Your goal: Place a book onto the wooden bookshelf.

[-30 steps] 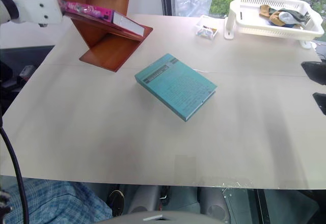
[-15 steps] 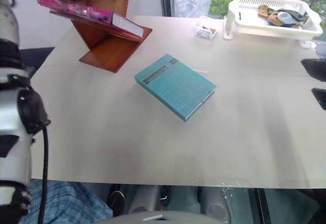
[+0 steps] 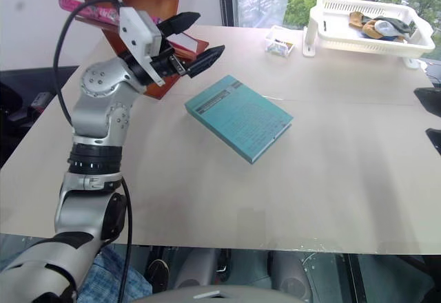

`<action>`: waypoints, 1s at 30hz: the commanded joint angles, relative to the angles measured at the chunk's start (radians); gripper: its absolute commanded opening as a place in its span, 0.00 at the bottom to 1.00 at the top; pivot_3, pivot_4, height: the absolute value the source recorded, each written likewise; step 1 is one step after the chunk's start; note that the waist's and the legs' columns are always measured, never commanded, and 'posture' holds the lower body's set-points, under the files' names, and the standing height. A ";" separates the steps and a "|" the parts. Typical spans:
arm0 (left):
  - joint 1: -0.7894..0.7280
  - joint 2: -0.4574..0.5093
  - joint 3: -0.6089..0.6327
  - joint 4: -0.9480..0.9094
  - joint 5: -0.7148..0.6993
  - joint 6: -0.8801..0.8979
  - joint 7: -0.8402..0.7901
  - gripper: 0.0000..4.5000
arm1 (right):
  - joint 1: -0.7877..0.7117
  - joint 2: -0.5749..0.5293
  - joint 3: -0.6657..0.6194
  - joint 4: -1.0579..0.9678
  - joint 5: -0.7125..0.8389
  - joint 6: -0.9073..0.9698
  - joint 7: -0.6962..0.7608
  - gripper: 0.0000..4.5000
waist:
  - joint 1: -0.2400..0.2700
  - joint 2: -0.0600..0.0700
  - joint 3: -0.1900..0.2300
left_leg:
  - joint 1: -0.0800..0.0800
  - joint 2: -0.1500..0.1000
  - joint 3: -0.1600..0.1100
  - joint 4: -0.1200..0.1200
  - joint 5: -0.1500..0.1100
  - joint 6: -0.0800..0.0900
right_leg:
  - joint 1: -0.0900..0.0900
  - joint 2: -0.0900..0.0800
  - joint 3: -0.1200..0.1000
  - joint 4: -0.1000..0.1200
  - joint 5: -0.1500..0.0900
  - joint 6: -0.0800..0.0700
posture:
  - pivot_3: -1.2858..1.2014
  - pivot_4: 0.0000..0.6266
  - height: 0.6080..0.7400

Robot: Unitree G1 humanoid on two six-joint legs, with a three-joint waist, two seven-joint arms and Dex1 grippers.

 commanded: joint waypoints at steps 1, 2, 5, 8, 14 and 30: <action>-0.003 -0.031 0.064 -0.010 -0.027 0.016 0.090 0.96 | -0.003 -0.025 -0.029 0.005 0.004 -0.004 0.013 1.00 | 0.001 0.000 0.000 | 0.000 0.000 0.000 0.000 0.000 0.000 | 0.000 0.000 0.000 0.000 0.000 0.000 | 0.52 0.24 1.00; -0.003 -0.031 0.069 0.000 -0.019 0.017 0.105 0.96 | -0.006 -0.025 -0.027 0.006 0.005 -0.004 0.012 1.00 | 0.002 0.000 0.000 | -0.001 0.000 0.000 0.000 0.000 0.000 | 0.000 0.000 0.000 -0.001 0.000 0.000 | 0.52 0.24 1.00; -0.008 -0.024 0.085 0.036 -0.003 0.004 0.144 0.96 | -0.012 -0.021 -0.022 0.008 0.010 -0.004 0.011 1.00 | 0.002 0.000 0.000 | 0.000 0.000 0.000 -0.001 0.000 0.000 | 0.000 0.000 0.000 -0.001 0.000 0.000 | 0.52 0.24 1.00; -0.016 -0.012 0.112 0.081 -0.002 0.000 0.170 0.96 | -0.013 -0.022 -0.018 0.014 0.000 -0.009 0.017 1.00 | 0.002 0.000 0.000 | 0.000 0.000 0.000 -0.001 0.000 0.000 | 0.000 0.000 0.000 -0.001 0.000 0.000 | 0.52 0.24 1.00; -0.048 -0.003 0.123 0.137 0.017 -0.035 0.209 0.96 | -0.020 -0.025 -0.011 0.025 -0.008 -0.012 0.027 1.00 | 0.002 0.000 0.000 | 0.000 0.000 0.000 -0.001 0.000 0.000 | 0.000 0.000 0.000 -0.001 0.000 0.000 | 0.52 0.24 1.00; 0.206 0.083 0.094 -0.134 -0.138 0.202 0.003 0.96 | 0.115 0.007 0.004 0.068 -0.186 -0.086 0.104 1.00 | 0.000 0.000 0.000 | 0.000 0.000 0.001 -0.004 0.000 0.000 | 0.000 0.000 0.001 -0.003 0.000 0.000 | 0.52 0.24 1.00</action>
